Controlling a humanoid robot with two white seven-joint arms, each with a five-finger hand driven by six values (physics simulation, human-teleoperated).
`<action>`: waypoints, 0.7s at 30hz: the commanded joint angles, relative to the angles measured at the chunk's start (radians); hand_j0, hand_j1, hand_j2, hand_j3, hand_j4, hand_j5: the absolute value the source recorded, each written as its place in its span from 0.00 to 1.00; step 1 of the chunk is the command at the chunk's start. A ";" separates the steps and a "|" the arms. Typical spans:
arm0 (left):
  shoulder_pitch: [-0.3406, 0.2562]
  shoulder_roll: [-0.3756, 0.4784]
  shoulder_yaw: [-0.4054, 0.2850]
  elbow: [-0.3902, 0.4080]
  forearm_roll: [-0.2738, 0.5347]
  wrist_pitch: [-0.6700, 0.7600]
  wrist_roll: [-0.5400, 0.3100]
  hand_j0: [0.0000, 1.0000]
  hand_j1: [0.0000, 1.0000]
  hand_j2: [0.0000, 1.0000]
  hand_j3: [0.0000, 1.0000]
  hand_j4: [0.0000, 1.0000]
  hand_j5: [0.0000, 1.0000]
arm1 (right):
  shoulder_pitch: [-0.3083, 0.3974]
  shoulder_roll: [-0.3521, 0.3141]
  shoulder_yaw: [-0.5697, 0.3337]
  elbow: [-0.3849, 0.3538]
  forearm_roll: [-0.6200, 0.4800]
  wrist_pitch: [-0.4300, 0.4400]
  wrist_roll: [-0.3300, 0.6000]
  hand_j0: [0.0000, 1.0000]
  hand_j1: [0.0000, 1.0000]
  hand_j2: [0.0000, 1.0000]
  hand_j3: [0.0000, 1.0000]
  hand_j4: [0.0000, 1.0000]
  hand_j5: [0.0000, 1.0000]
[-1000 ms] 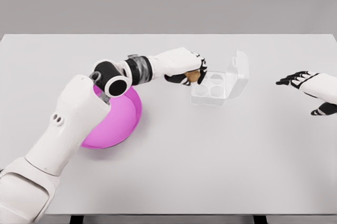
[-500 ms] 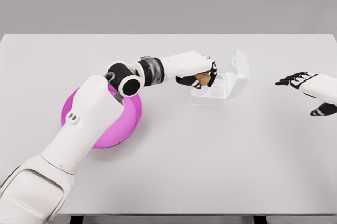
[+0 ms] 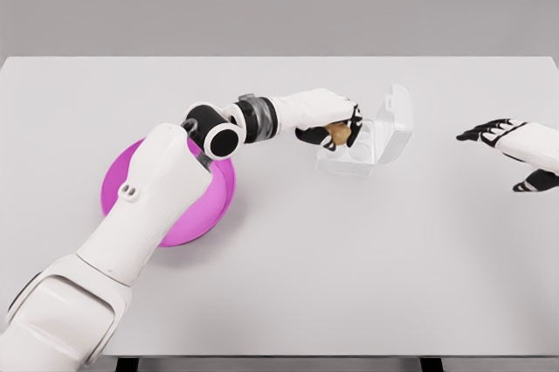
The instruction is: Pack egg into the box and close the box lid
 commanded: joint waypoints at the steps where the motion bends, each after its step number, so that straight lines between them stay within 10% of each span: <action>1: 0.000 -0.001 0.002 0.008 0.002 0.000 0.001 0.29 0.29 0.29 0.29 0.29 0.29 | 0.000 0.001 -0.001 0.001 -0.006 0.003 0.000 1.00 1.00 1.00 1.00 1.00 1.00; 15: -0.011 -0.001 -0.014 0.002 0.004 -0.010 0.001 0.31 0.31 0.31 0.31 0.31 0.31 | -0.006 0.003 -0.005 0.001 -0.003 0.003 0.000 1.00 1.00 1.00 1.00 1.00 1.00; 21: -0.011 -0.001 -0.015 -0.001 0.004 -0.010 0.001 0.56 0.56 0.56 0.56 0.56 0.56 | -0.006 0.009 -0.002 0.001 0.000 0.003 0.000 1.00 1.00 1.00 1.00 1.00 1.00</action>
